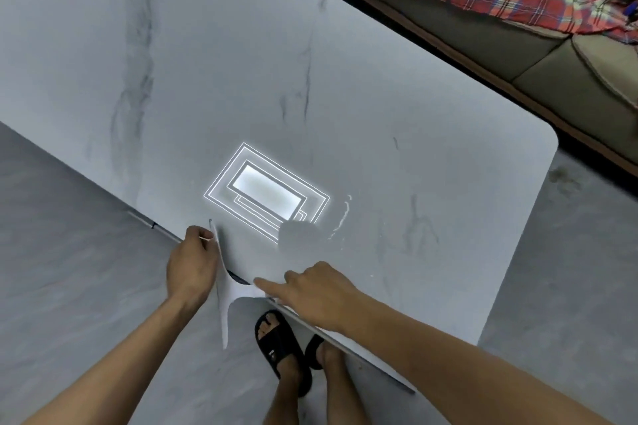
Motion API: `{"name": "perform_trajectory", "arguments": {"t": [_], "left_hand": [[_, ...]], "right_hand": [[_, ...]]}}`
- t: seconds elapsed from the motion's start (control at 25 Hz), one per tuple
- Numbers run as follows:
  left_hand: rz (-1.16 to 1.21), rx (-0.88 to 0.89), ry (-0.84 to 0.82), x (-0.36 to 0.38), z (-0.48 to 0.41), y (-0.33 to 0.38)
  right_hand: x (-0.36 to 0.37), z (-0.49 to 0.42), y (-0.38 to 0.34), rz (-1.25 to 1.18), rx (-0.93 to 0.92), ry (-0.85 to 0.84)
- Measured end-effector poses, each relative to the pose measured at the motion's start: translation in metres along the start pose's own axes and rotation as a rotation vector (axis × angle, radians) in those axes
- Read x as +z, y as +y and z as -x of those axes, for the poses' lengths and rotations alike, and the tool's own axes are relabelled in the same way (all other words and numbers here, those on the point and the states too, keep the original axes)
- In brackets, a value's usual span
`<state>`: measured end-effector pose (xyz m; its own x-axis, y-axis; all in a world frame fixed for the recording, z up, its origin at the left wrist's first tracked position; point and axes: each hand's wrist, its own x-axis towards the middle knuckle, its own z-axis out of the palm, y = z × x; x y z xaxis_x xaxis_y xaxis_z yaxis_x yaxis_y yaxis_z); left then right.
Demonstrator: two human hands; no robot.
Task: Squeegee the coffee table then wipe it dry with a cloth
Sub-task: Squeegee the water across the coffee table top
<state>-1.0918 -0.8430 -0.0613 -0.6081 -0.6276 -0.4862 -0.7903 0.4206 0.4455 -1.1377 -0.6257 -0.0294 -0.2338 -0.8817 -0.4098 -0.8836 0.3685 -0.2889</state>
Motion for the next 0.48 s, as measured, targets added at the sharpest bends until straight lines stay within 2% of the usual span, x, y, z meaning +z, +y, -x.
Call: {"name": "perform_trajectory", "arguments": {"t": [0.16, 0.36, 0.48], "left_hand": [[-0.009, -0.021, -0.108, 0.003, 0.003, 0.003], [-0.058, 0.042, -0.366, 0.030, 0.014, 0.029], [-0.091, 0.083, -0.461, 0.049, 0.018, 0.049]], "right_hand": [[0.000, -0.012, 0.021, 0.032, 0.142, 0.104], [0.010, 0.040, 0.075, -0.068, 0.405, 0.159], [0.018, 0.093, 0.085, -0.210, 0.584, 0.092]]}}
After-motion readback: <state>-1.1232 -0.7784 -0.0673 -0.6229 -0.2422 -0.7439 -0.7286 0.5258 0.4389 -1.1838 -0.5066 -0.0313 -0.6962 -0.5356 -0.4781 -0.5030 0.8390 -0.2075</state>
